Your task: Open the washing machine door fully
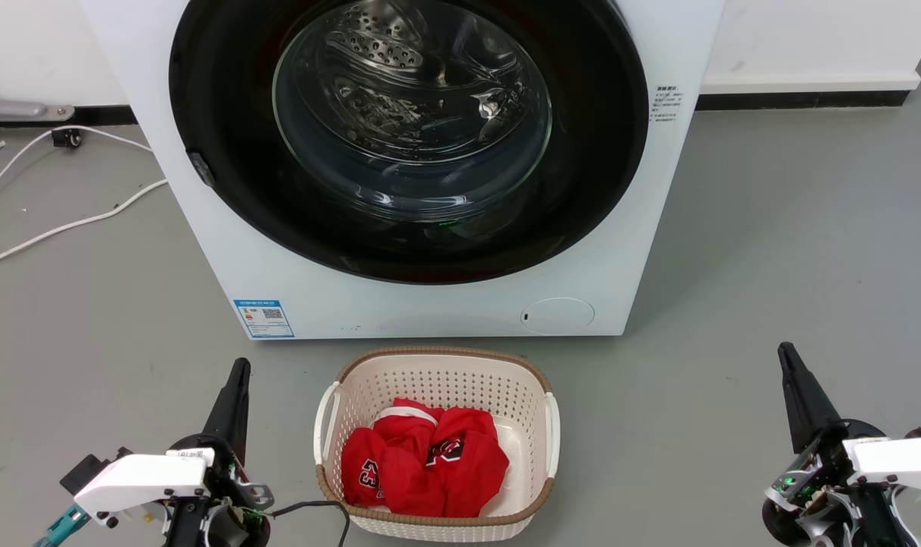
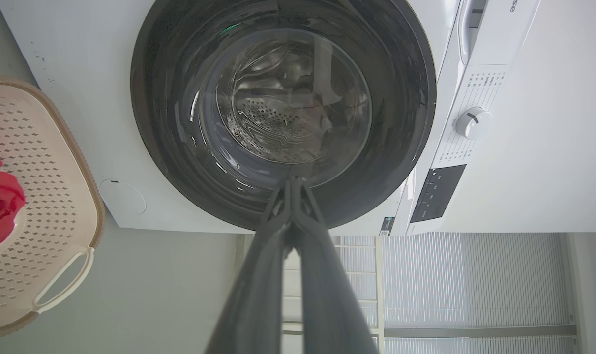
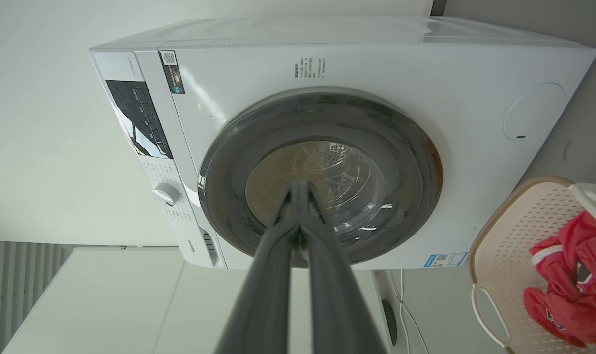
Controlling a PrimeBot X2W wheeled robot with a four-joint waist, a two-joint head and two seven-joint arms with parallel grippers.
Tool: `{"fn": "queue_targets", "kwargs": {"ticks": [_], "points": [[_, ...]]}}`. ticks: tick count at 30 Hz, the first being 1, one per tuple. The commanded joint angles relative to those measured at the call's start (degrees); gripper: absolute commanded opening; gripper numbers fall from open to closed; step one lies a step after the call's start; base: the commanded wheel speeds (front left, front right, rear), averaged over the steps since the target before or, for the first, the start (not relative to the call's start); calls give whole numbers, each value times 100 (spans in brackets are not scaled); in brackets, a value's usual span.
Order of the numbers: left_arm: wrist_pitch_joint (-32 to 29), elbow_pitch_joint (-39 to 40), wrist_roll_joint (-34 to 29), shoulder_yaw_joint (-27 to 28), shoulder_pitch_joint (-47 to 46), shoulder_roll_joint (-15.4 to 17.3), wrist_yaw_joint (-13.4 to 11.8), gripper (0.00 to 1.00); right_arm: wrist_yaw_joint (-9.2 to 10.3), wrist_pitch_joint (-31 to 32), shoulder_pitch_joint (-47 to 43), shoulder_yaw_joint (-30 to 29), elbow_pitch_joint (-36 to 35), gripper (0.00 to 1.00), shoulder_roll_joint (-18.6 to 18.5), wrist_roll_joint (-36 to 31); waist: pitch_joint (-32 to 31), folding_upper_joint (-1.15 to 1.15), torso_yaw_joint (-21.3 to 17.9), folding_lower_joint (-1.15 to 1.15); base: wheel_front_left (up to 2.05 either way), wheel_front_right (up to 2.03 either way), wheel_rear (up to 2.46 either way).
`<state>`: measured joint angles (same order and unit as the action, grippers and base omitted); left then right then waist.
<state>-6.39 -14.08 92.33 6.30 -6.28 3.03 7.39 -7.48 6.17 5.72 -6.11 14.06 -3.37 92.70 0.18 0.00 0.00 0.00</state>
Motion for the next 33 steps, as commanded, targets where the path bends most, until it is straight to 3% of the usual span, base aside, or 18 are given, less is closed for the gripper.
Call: {"fn": "queue_targets", "kwargs": {"ticks": [1, 24, 25, 33], "points": [[-11, -6, -30, 22, 21, -4, 19, 0, -2, 20, 87, -12, 6, 0, 23, -41, 0, 0, 0, 0, 0, 0, 0], [-18, -6, -32, 26, 20, -8, 19, 0, -2, 26, 89, -24, 6, 0, 31, -48, 0, 0, 0, 0, 0, 0, 0], [-1, 0, -8, 5, 0, -2, 0, 100, 0, 15, 1, -15, 1, 100, 10, -16, 0, 0, 0, 0, 0, 0, 0], [137, 25, -59, -138, 73, -16, -5, 100, 0, -149, -140, 99, -15, 100, 21, -66, 2, 0, -1, 0, 0, 0, 0]]}}
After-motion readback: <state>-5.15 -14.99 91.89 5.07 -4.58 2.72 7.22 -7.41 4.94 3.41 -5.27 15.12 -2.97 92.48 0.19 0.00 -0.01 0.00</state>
